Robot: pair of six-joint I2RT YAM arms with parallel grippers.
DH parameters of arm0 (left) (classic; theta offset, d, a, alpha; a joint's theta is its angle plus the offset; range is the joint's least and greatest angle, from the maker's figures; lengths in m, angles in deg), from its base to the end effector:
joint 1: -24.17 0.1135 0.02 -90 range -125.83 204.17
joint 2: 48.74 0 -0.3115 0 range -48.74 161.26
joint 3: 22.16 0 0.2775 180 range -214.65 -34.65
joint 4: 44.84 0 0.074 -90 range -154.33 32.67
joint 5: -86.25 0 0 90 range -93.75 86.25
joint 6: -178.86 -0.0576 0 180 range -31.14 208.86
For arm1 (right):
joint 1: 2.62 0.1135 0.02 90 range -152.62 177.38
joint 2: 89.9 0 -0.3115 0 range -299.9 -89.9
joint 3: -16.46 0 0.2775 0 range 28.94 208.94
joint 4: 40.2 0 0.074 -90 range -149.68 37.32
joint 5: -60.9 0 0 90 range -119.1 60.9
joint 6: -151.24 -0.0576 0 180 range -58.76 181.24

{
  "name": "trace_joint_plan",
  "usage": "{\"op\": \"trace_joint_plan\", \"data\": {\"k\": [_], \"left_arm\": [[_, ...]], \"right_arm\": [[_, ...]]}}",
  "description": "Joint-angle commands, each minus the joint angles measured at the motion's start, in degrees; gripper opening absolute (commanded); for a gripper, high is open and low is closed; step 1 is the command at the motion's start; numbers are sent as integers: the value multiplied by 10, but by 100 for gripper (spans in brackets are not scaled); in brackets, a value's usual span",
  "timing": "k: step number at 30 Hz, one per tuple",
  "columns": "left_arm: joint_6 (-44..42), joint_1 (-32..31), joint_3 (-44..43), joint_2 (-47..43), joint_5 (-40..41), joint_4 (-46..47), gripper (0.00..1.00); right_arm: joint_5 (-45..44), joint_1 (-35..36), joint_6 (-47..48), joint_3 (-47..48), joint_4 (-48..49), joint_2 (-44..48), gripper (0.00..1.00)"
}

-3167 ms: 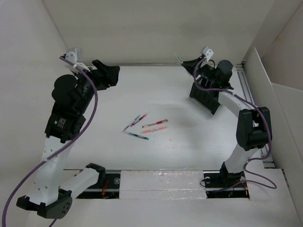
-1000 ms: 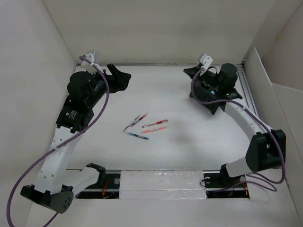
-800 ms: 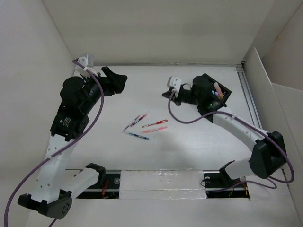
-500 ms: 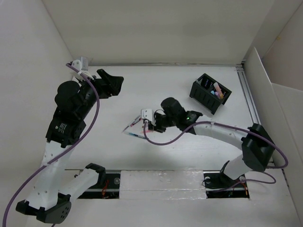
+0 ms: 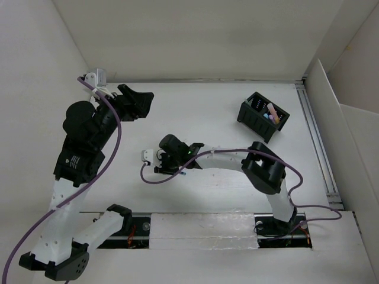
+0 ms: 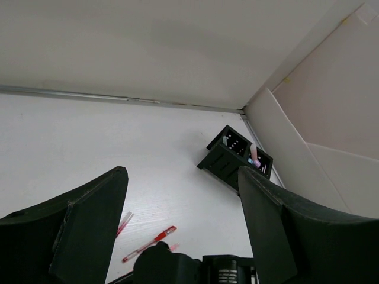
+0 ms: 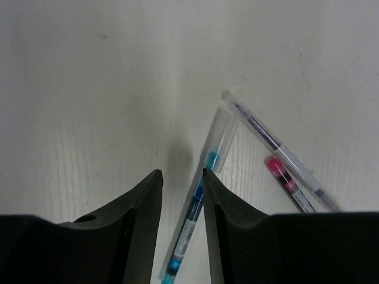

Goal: Organize the desk

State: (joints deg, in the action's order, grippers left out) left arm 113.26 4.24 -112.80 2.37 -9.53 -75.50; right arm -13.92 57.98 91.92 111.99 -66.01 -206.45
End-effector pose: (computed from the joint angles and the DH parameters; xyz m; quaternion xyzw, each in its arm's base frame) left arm 0.1562 -0.0628 0.5528 0.0129 0.6505 -0.3166 0.6903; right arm 0.2357 0.4490 0.1981 -0.6930 0.6097 0.2128 0.3206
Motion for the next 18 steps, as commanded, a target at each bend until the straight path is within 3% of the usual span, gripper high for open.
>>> {"op": "trace_joint_plan", "data": {"k": [1, 11, 18], "left_arm": [[3, -3, -2, -11, -18, 39, 71], [-6, -3, 12, -20, -18, 39, 71], [-7, -3, 15, -22, -18, 40, 71]], "right_arm": [[-9, 0, -24, 53, 1, -28, 39], [-22, -5, -26, 88, 8, -62, 38], [-24, -10, -30, 77, 12, -32, 31]]}}
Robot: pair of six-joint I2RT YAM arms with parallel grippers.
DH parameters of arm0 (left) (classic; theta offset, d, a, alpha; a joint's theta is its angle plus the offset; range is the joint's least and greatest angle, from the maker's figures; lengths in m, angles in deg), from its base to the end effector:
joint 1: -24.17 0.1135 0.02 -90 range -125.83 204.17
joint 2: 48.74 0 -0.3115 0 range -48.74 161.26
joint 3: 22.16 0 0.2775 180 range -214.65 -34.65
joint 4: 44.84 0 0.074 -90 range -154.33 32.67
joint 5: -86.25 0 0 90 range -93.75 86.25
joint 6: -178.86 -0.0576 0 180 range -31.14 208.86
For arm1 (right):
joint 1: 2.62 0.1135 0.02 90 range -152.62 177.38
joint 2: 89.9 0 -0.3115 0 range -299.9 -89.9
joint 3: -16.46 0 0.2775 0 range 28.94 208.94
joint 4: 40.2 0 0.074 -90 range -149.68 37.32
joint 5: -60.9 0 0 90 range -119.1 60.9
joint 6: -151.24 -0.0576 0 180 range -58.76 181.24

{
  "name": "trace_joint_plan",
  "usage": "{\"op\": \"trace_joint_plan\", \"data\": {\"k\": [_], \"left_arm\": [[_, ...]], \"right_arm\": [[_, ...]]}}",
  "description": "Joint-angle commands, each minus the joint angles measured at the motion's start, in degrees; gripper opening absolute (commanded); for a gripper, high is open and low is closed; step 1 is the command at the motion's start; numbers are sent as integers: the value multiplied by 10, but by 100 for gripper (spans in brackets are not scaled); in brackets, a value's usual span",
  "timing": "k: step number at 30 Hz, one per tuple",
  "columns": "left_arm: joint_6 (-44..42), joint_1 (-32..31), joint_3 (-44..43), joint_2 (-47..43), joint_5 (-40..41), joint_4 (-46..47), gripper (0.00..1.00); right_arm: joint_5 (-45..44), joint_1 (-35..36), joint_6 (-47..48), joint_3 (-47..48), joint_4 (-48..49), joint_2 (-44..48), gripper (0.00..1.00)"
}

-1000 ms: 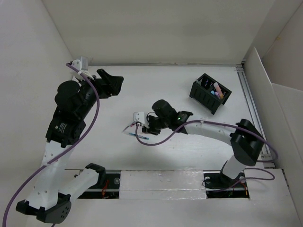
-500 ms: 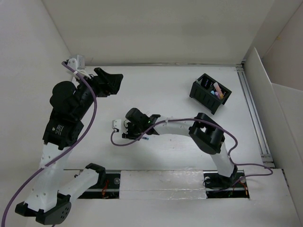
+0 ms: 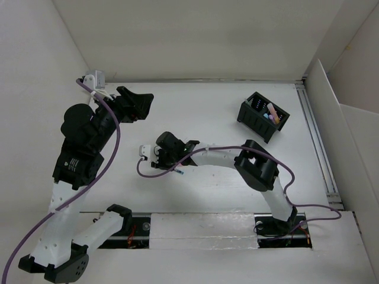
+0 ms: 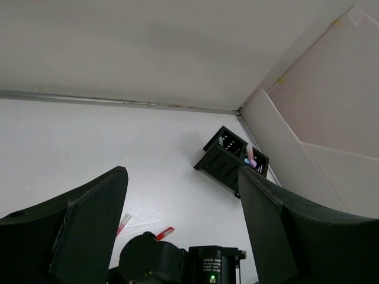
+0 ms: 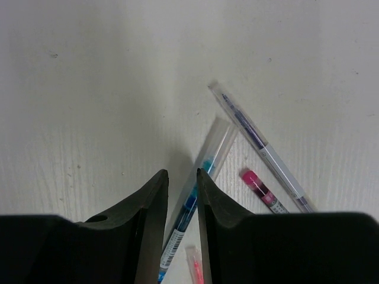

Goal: Organize the desk

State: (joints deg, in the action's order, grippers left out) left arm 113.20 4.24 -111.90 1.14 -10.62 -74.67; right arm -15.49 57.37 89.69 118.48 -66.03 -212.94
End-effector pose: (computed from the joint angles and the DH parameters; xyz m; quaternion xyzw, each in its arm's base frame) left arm 0.1494 -0.0615 0.5524 0.0212 0.6427 -0.3238 0.6940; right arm 0.2572 0.4725 0.1803 -0.6752 0.6314 0.2053 0.3214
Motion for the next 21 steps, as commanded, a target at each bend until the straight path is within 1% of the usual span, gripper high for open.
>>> {"op": "trace_joint_plan", "data": {"k": [1, 4, 9, 11, 21], "left_arm": [[-6, -3, 6, -9, -7, 33, 71], [-6, -3, 10, -7, -7, 36, 71], [-8, -3, 9, -3, -8, 37, 71], [-10, -3, 9, -2, -6, 37, 71], [-12, -3, 11, 5, -4, 40, 71]], "right_arm": [[-12, -4, -9, 8, 16, 37, 31], [-9, -16, -13, 8, 23, 35, 36], [4, -29, -10, 35, 8, 1, 38], [13, -29, -9, 43, -4, -11, 38], [38, -29, -16, 48, 2, -43, 37]]}}
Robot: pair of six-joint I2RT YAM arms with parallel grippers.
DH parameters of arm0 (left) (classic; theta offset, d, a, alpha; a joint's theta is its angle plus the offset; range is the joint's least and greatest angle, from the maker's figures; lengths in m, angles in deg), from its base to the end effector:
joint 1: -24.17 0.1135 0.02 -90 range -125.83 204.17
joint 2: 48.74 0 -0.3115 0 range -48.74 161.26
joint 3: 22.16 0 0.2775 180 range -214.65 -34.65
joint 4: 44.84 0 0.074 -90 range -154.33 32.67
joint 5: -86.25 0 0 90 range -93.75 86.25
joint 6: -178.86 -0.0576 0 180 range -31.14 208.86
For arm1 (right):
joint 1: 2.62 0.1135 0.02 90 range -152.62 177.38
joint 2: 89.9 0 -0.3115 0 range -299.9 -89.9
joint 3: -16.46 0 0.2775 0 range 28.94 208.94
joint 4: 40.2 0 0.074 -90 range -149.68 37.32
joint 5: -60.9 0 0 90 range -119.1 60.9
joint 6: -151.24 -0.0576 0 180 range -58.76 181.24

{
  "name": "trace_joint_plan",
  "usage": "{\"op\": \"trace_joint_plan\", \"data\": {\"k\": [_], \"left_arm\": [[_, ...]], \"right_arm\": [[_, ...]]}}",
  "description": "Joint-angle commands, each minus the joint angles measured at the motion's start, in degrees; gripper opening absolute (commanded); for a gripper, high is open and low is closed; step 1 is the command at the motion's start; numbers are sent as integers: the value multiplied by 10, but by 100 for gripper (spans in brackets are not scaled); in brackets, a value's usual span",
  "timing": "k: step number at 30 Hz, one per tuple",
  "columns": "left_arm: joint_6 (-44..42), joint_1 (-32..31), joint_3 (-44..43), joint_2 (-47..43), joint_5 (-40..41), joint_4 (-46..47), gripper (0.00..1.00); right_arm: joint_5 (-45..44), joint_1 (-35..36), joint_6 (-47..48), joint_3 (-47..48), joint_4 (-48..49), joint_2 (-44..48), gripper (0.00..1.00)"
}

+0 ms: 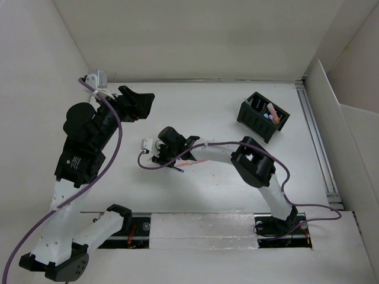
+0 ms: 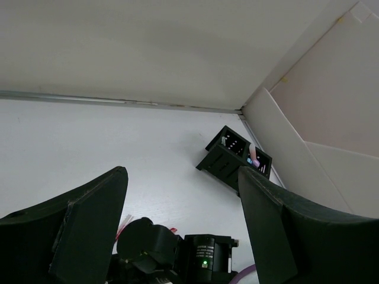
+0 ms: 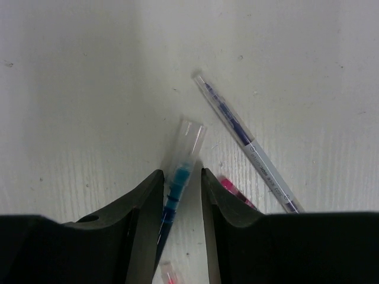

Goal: Organize the desk

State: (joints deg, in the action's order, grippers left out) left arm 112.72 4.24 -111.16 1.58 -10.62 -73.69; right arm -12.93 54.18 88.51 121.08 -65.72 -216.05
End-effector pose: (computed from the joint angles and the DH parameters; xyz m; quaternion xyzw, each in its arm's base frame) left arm 0.1546 -0.0634 0.5491 0.0238 0.6440 -0.3206 0.6942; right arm 0.2877 0.4690 0.1685 -0.6551 0.6498 0.2189 0.3171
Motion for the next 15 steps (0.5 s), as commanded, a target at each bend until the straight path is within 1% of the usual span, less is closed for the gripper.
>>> {"op": "trace_joint_plan", "data": {"k": [1, 4, 5, 8, 9, 11, 12, 15], "left_arm": [[-7, -3, 3, 0, -4, 31, 71], [-6, -3, 2, 2, -3, 32, 71], [-6, -3, 2, 1, -3, 33, 71], [-5, -3, 2, 1, -3, 37, 71], [-4, -3, 2, 2, -4, 36, 71], [-4, -3, 3, 3, -4, 37, 71], [-4, -3, 5, 5, -2, 37, 71], [-4, -3, 6, 5, -2, 38, 71]], "right_arm": [[12, 2, -3, 18, -2, -10, 37], [9, 8, -4, 7, 0, -3, 33], [0, 8, -4, 2, 1, 2, 25], [-6, 13, -7, -23, 6, 13, 17], [-8, 13, -7, -34, 9, 21, 10], [-7, 13, -5, -47, 10, 30, 3], [5, 13, 2, -64, 10, 66, 0], [29, 13, 4, -75, 15, 90, 0]]}}
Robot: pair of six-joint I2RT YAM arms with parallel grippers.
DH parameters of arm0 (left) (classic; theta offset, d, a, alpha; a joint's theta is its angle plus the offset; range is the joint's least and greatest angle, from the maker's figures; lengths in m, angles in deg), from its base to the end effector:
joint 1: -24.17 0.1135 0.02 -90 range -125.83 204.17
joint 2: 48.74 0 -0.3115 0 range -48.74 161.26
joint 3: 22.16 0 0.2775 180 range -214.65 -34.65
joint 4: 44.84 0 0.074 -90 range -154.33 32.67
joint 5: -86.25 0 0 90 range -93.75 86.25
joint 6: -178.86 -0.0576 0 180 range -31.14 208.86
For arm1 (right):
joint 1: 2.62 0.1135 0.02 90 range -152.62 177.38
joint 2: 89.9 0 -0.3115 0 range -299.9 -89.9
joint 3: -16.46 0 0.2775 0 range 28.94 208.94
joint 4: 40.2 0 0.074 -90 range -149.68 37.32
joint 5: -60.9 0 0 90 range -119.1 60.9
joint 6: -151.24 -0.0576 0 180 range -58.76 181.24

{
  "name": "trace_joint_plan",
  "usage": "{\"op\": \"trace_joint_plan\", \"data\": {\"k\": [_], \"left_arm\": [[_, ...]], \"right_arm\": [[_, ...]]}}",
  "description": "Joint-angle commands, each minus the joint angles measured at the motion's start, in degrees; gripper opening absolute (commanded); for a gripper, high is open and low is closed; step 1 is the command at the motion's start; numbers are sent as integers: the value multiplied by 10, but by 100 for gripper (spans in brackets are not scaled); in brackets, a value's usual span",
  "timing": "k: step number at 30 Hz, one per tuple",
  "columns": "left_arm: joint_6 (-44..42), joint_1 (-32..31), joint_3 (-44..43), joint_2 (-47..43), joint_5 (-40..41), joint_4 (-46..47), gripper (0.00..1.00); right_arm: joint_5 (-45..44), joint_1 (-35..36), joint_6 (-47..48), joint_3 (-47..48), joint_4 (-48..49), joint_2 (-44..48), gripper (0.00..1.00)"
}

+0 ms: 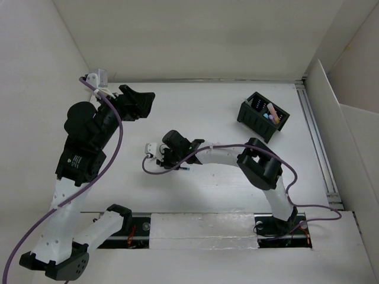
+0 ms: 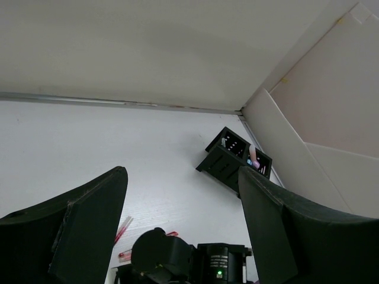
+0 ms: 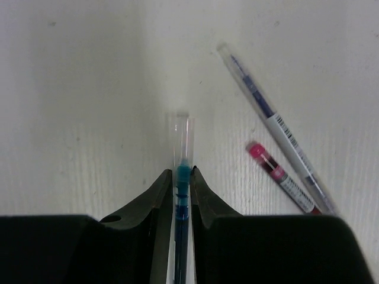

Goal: Organize the desk

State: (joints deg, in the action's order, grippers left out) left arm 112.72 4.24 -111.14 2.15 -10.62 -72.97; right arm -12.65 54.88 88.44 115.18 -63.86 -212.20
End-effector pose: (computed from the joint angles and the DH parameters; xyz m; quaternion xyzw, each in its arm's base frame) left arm 0.1585 -0.0648 0.5491 0.0238 0.6431 -0.3208 0.6949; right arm 0.2702 0.4545 0.1709 -0.6594 0.6460 0.2229 0.3134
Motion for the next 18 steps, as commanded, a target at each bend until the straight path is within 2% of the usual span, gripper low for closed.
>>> {"op": "trace_joint_plan", "data": {"k": [1, 7, 10, 11, 12, 14, 15, 18], "left_arm": [[-4, -3, 6, 0, -2, 32, 71], [-2, -3, -1, 10, -6, 37, 71], [-1, -3, -1, 14, -9, 37, 71], [0, -3, -1, 15, -11, 36, 71], [1, -3, 1, 16, -13, 36, 72], [4, -3, 5, 16, -15, 37, 71], [6, -3, 7, 16, -17, 37, 72], [11, -3, 13, 14, -20, 35, 71]], "right_arm": [[34, 6, 7, -17, -3, 78, 0], [99, -15, 4, 1, 16, 164, 0], [150, -87, -36, -48, 104, 235, 0], [165, -113, -51, -69, 180, 255, 0], [198, -174, -91, -110, 217, 288, 0], [227, -237, -135, -146, 297, 309, 0], [253, -300, -168, -156, 347, 316, 0], [287, -385, -236, -172, 446, 314, 0]]}}
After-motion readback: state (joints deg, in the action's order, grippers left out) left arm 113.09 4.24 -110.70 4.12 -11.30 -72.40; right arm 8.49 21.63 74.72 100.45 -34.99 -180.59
